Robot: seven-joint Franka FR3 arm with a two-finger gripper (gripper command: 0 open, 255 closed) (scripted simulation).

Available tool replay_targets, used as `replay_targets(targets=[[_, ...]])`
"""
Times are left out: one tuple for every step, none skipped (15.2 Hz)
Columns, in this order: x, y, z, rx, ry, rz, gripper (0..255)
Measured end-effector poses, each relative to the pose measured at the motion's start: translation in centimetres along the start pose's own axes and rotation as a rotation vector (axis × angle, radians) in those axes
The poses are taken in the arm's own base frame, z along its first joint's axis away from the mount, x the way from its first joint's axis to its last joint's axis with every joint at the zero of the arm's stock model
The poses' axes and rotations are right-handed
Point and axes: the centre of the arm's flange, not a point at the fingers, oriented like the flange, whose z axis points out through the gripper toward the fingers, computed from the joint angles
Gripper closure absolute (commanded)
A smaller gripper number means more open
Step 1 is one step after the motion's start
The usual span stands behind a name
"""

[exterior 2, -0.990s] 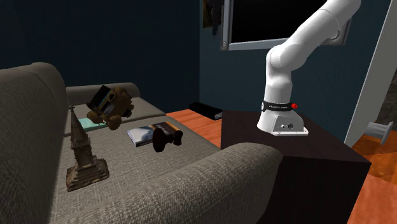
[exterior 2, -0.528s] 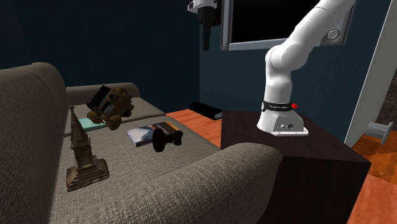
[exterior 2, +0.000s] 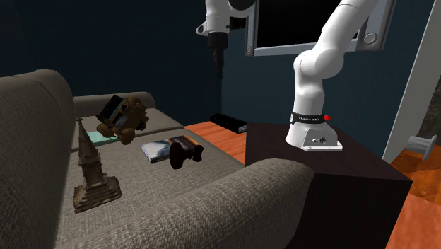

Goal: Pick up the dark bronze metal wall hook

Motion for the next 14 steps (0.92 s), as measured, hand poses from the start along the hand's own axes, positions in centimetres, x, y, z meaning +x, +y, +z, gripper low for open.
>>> replay_targets(targets=[[0.6, -0.3, 1.3, -0.001, -0.001, -0.011, 0], [1.5, -0.6, 2.4, -0.002, 0.000, -0.022, 0], [2.2, -1.1, 3.3, -0.003, 0.000, -0.033, 0], [2.6, -1.4, 4.6, -0.003, -0.001, -0.045, 0], [3.4, -1.6, 5.6, -0.005, -0.001, -0.056, 0], [3.9, -2.3, 6.9, -0.005, -0.002, -0.067, 0], [4.7, -2.5, 7.9, -0.007, -0.001, -0.079, 0], [5.4, -3.1, 9.0, -0.007, -0.002, -0.090, 0], [5.6, -3.5, 10.2, -0.008, -0.002, -0.101, 0], [6.2, -4.1, 11.1, -0.010, -0.002, -0.112, 0], [6.8, -4.3, 12.1, -0.010, -0.002, -0.123, 0], [7.4, -4.7, 13.3, -0.011, -0.002, -0.135, 0], [7.9, -5.2, 14.4, -0.012, -0.002, -0.146, 0], [8.3, -5.7, 15.5, -0.013, -0.003, -0.158, 0]])
